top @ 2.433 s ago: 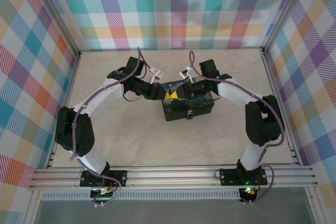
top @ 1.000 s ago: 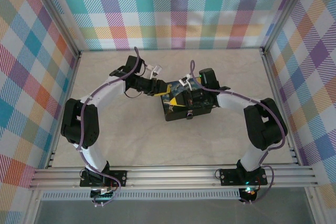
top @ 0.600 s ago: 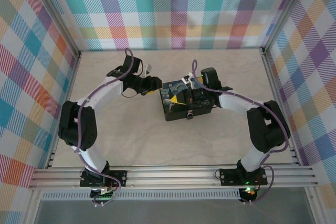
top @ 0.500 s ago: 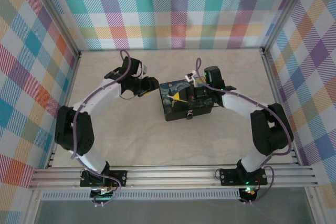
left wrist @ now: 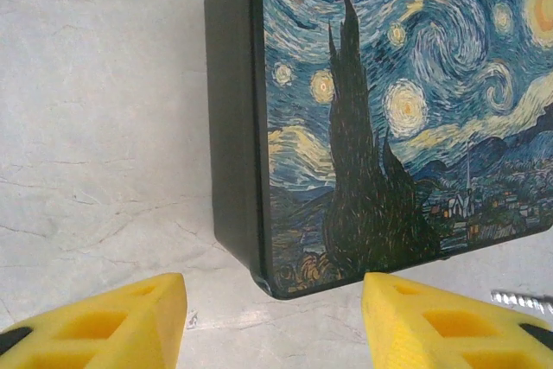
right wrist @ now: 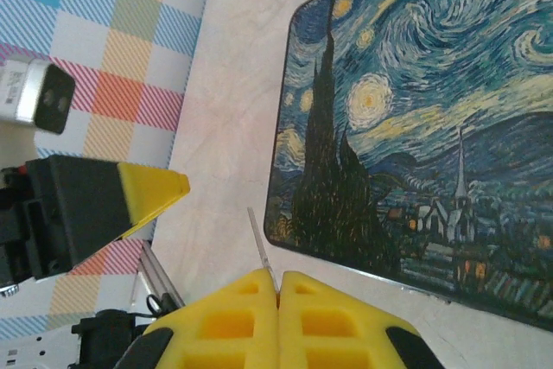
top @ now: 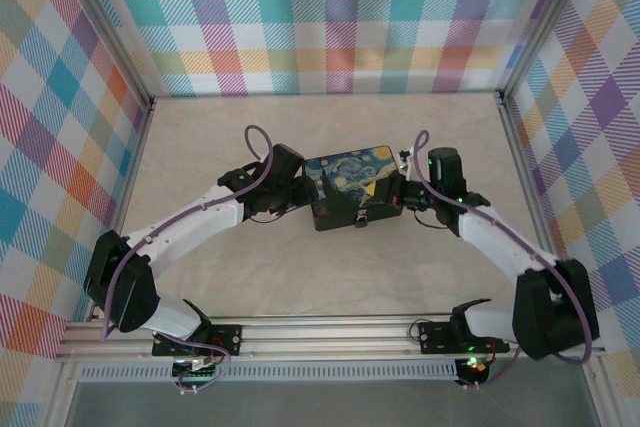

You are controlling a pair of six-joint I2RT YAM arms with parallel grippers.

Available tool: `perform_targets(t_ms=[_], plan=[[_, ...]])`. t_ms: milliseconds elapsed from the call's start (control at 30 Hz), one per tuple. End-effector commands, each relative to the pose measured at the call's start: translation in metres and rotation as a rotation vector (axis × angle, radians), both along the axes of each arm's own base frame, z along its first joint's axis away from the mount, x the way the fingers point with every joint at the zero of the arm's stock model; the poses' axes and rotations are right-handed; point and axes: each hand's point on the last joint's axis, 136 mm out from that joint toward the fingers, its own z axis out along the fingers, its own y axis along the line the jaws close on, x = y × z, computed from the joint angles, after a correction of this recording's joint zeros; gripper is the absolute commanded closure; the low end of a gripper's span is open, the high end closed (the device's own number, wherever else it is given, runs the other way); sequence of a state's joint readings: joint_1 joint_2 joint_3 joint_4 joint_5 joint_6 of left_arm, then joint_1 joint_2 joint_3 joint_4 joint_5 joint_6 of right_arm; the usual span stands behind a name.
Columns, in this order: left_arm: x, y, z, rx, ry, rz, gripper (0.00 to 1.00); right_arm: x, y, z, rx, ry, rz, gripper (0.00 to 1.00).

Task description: Unlock the padlock with the key

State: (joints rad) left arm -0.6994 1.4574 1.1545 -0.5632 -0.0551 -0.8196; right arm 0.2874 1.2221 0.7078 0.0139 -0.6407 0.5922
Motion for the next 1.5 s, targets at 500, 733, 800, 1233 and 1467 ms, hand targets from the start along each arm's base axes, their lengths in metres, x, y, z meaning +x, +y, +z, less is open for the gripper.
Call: perform_targets(t_ms=[500, 733, 800, 1233, 1467], plan=[[-0.017, -0.038, -0.027, 0.061, 0.03, -0.031, 0.45, -0.003, -0.019, 0.024, -0.045, -0.282, -0.067, 1.0], [-0.014, -0.019, -0.02, 0.128, -0.009, 0.045, 0.46, 0.001, -0.019, 0.023, -0.05, -0.304, -0.059, 1.0], [-0.014, -0.014, -0.017, 0.146, -0.024, 0.063, 0.46, 0.002, -0.021, 0.021, -0.056, -0.311, -0.064, 1.0], [-0.044, -0.098, -0.029, 0.254, -0.053, -0.072, 0.43, 0.031, -0.081, 0.011, -0.098, -0.104, -0.286, 1.0], [-0.037, -0.13, -0.055, 0.278, -0.066, -0.081, 0.41, 0.031, -0.113, -0.008, -0.137, 0.017, -0.408, 1.0]])
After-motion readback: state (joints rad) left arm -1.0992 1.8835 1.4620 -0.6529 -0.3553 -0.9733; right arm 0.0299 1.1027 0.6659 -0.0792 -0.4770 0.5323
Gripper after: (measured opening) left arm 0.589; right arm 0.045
